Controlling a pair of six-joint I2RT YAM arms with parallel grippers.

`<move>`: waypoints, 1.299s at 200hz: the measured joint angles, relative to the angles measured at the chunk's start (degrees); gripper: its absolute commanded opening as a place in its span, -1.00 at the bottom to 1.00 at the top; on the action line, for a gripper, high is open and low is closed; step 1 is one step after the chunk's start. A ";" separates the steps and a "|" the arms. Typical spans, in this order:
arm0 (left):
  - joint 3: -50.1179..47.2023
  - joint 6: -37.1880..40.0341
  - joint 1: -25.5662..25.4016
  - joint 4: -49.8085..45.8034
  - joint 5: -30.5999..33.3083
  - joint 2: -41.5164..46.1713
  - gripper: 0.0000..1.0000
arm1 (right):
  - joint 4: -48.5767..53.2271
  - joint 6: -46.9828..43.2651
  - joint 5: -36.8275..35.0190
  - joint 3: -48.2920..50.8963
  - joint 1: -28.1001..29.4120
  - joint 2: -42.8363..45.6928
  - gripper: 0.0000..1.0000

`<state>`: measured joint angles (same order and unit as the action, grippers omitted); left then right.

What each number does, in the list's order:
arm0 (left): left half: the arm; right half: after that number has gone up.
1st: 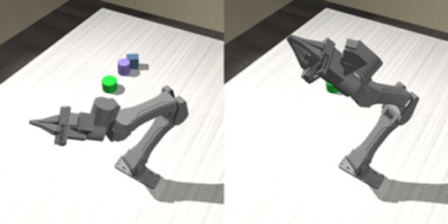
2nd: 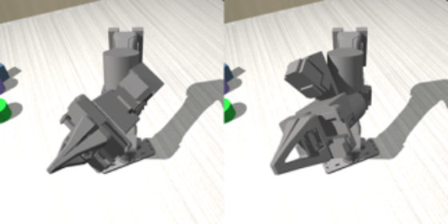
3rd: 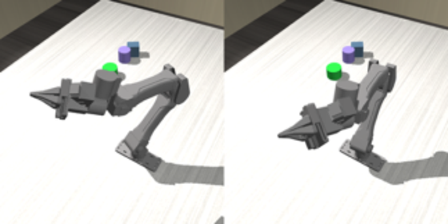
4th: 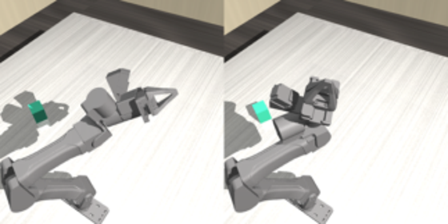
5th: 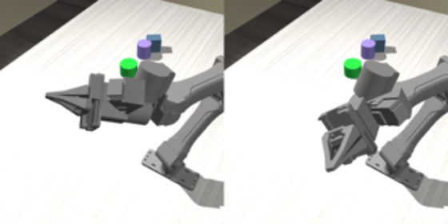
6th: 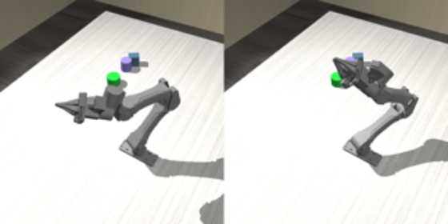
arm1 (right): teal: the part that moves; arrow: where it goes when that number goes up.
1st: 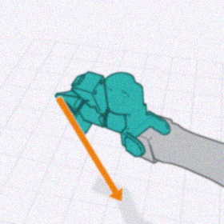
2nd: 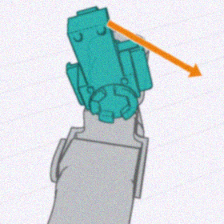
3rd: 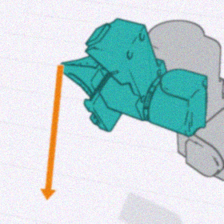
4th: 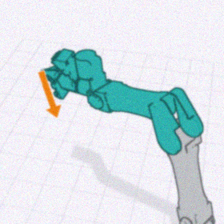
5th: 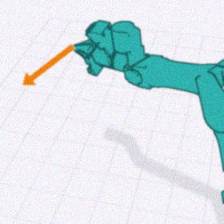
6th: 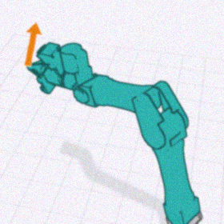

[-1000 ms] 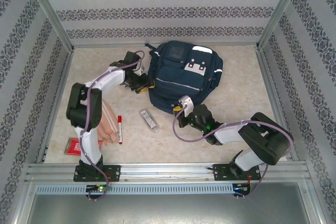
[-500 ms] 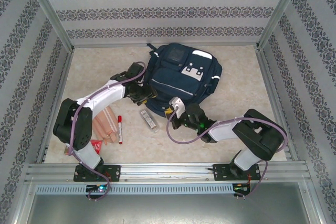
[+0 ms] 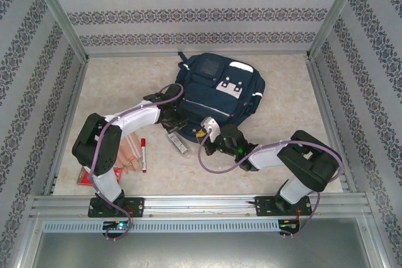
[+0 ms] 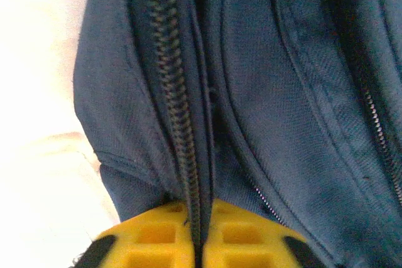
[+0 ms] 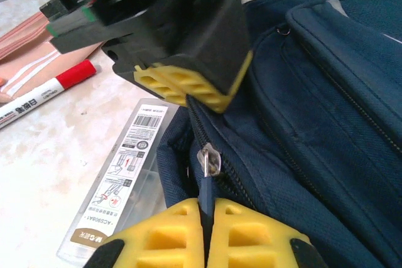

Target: Pack books, pencil case, and school supplies into a backpack

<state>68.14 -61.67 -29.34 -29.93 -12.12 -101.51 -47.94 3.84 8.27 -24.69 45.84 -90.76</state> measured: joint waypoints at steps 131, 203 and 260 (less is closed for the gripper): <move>26.08 30.82 12.50 -8.17 -5.86 -16.48 -0.59 | -2.64 8.44 -4.28 5.40 -13.88 -3.32 -1.00; 28.94 29.27 15.89 -12.66 -0.74 -13.92 -0.02 | -1.25 8.28 -2.21 1.55 -13.14 -3.72 -1.00; 15.43 15.50 4.39 -13.86 2.91 -4.31 0.09 | 0.22 6.78 1.86 -0.68 -11.15 -2.29 -1.00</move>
<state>83.57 -46.17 -24.95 -43.79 -9.21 -105.82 -47.72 10.61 10.13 -25.36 34.70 -93.06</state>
